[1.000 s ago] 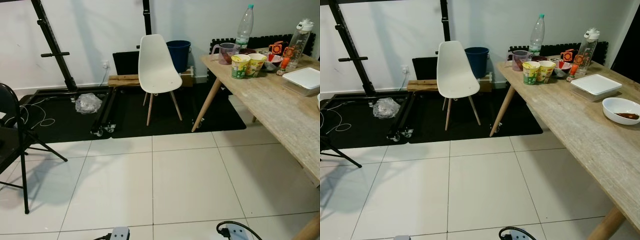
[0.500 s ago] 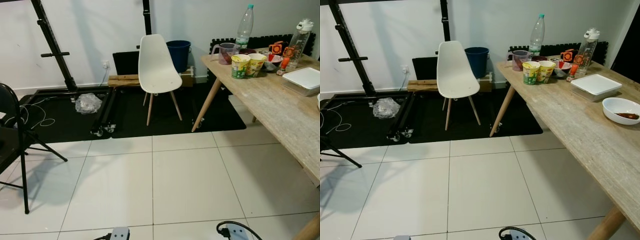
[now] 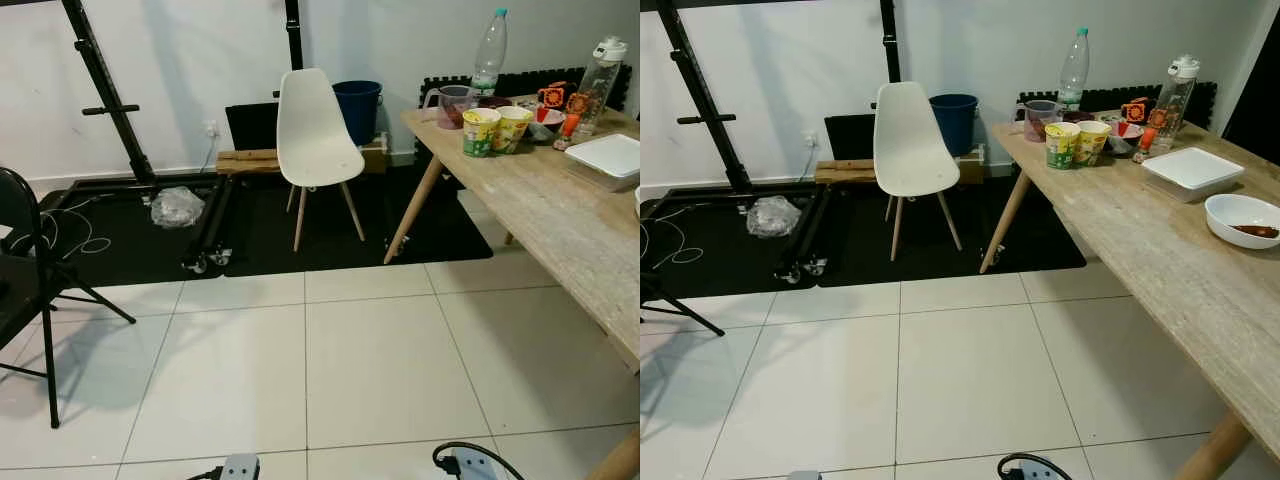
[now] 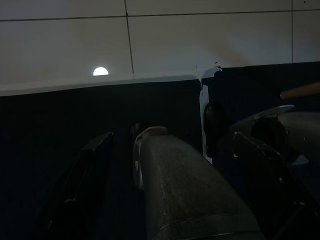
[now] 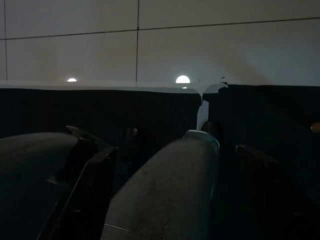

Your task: Restocking fridge

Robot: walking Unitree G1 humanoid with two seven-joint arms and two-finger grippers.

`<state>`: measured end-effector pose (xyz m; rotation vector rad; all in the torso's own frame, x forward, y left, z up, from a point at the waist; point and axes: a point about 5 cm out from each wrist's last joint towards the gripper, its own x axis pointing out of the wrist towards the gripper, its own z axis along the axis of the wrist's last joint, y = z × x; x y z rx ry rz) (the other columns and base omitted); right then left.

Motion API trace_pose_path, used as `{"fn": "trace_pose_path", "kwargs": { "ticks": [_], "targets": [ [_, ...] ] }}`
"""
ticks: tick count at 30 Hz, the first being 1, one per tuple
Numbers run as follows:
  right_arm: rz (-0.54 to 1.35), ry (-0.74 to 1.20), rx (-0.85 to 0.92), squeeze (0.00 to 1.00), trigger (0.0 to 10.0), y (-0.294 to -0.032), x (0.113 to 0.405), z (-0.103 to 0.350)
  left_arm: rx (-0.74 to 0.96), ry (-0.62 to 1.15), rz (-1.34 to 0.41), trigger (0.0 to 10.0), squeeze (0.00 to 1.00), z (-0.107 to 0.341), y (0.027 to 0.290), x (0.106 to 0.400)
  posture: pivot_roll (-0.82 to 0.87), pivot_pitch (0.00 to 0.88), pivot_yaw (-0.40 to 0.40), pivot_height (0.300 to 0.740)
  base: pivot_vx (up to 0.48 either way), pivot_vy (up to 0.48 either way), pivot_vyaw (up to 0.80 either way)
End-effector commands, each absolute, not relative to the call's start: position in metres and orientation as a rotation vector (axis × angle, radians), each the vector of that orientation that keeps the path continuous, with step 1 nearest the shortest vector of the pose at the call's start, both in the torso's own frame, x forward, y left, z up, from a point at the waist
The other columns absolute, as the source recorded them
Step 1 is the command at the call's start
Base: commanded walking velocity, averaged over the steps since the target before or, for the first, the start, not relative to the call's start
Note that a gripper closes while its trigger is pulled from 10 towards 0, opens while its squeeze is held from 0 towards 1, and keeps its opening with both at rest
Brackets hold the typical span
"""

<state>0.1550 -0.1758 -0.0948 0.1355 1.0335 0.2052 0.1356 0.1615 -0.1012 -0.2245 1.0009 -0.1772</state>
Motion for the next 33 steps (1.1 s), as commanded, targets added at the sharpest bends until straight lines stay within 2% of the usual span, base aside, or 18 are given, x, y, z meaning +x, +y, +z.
{"fn": "trace_pose_path", "kwargs": {
  "ticks": [1, 14, 18, 33],
  "targets": [
    [0.197, 1.021, 0.143, 0.0, 9.3, -0.1749, 0.1581, -0.0936, -0.219, 1.003, -0.18, 10.0, 0.0, -0.1014, 0.1614, 0.1352, -0.04, 0.0, 0.027, 0.74, 0.0, 0.0, 0.0],
    [0.199, 1.022, 0.135, 0.0, 9.4, -0.175, 0.158, -0.0937, -0.22, 1.007, -0.176, 10.0, 0.0, -0.1017, 0.1618, 0.1343, -0.04, 0.0, 0.023, 0.74, 0.0, 0.0, 0.0],
    [0.201, 1.022, 0.132, 0.0, 10.0, -0.1752, 0.1576, -0.0938, -0.221, 1.006, -0.173, 10.0, 0.0, -0.1017, 0.1618, 0.1345, -0.04, 0.0, 0.012, 0.74, 0.0, 0.0, 0.0],
    [0.209, 1.022, 0.107, 0.0, 10.0, -0.1803, 0.1588, -0.0927, -0.234, 1.009, -0.17, 10.0, 0.0, -0.1027, 0.1564, 0.1325, -0.04, 0.0, -0.012, 0.74, 0.0, 0.0, 0.0]
  ]
}}
